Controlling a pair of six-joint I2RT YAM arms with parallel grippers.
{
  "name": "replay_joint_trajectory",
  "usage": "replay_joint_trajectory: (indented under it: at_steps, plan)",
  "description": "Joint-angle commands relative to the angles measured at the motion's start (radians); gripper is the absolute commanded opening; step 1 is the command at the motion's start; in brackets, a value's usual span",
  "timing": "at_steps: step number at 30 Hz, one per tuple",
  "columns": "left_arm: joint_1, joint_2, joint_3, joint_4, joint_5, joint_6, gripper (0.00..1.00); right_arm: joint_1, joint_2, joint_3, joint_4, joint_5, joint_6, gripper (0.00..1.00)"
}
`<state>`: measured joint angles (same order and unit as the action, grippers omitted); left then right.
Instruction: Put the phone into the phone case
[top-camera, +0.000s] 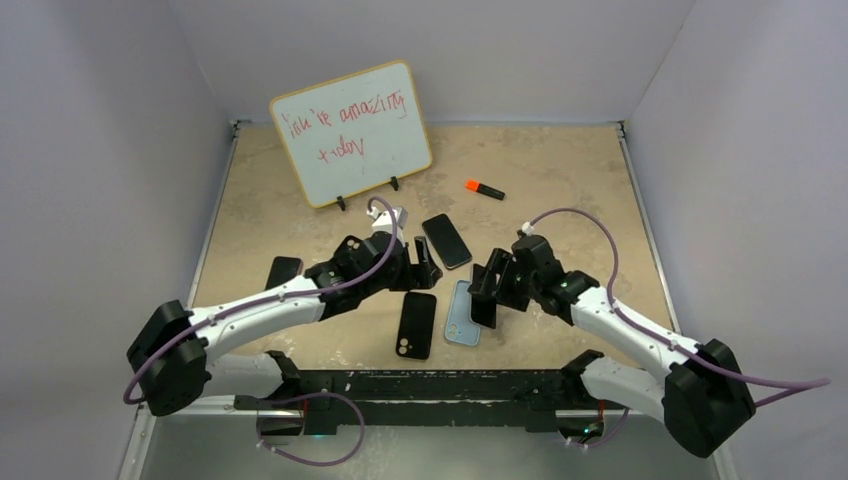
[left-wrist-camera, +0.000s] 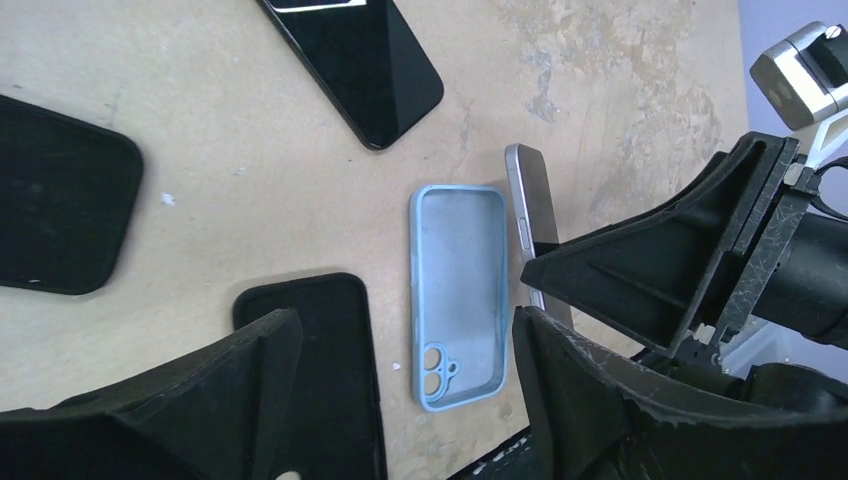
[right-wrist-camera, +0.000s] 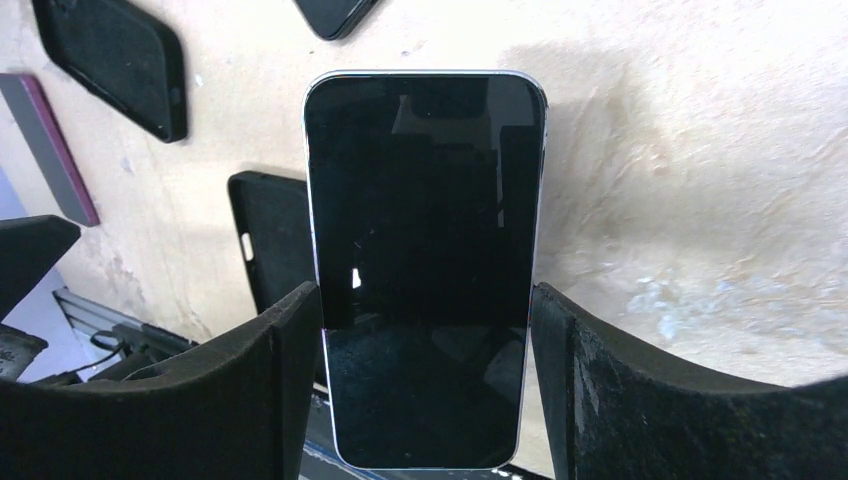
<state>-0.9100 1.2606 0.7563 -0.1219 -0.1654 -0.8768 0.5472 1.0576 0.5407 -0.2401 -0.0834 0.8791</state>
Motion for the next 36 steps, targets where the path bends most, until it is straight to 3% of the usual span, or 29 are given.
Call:
replay_joint_trajectory:
  at_steps: [1,7,16,31,36]
  plan:
    - [0.009,-0.096,0.01,-0.099,-0.081,0.083,0.81,0.074,-0.013,0.071,0.056,0.064,0.132,0.48]
    - [0.011,-0.193,0.017,-0.154,-0.15,0.149,0.8,0.173,0.019,0.077,0.098,0.151,0.22,0.48]
    - [0.011,-0.202,0.012,-0.203,-0.164,0.162,0.78,0.271,0.113,0.096,0.131,0.251,0.281,0.48]
    - [0.011,-0.141,-0.01,-0.131,-0.111,0.165,0.75,0.308,0.151,0.066,0.091,0.335,0.283,0.53]
    - [0.011,-0.151,-0.029,-0.126,-0.101,0.16,0.74,0.314,0.148,0.055,0.081,0.326,0.307,0.59]
